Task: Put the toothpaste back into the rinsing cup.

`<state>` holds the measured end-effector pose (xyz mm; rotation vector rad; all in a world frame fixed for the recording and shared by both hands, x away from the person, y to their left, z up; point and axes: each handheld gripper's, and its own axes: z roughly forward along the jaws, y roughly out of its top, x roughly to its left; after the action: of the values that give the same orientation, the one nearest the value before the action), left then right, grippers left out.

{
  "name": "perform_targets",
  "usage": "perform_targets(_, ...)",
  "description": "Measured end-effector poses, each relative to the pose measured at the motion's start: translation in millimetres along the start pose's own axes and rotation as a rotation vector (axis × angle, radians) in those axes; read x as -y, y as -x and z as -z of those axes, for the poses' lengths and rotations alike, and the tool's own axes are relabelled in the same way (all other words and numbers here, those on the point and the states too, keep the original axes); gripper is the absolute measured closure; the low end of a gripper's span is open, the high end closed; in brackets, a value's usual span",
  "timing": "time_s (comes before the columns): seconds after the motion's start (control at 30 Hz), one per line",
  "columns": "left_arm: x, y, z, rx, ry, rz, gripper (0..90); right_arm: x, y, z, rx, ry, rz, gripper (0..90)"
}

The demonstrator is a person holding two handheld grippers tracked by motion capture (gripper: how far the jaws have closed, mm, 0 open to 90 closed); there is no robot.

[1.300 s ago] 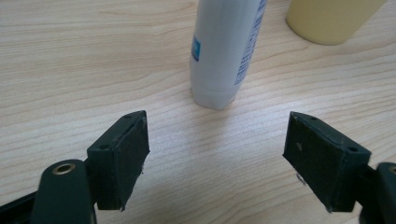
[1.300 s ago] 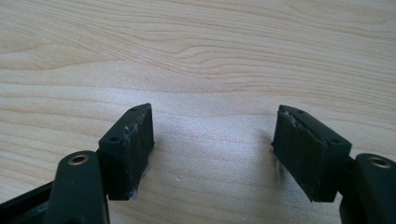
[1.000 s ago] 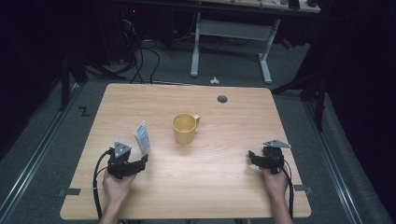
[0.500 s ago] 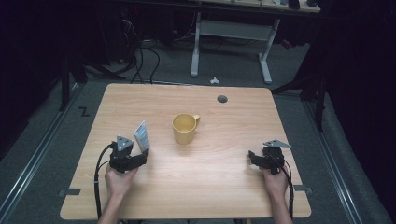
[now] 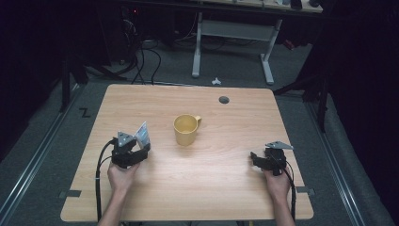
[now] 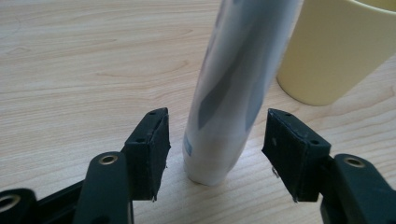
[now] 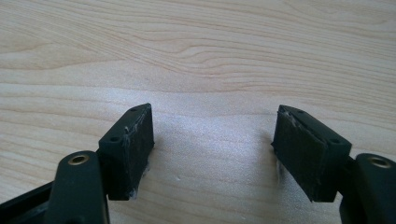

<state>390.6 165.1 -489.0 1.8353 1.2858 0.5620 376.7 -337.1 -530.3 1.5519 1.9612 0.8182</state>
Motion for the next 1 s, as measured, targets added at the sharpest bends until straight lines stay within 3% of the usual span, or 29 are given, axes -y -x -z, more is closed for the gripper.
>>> perform_targets(0.27, -0.4, -1.4, -3.4, 0.001, 0.012, 0.013, 43.6, 0.0, 0.0, 0.0, 0.000, 0.000, 0.000, 29.1)
perform_targets(1.0, 0.7, 1.0, -14.1, -0.001, -0.004, 0.003, 52.9, 0.0, 0.0, 0.0, 0.000, 0.000, 0.000, 29.1)
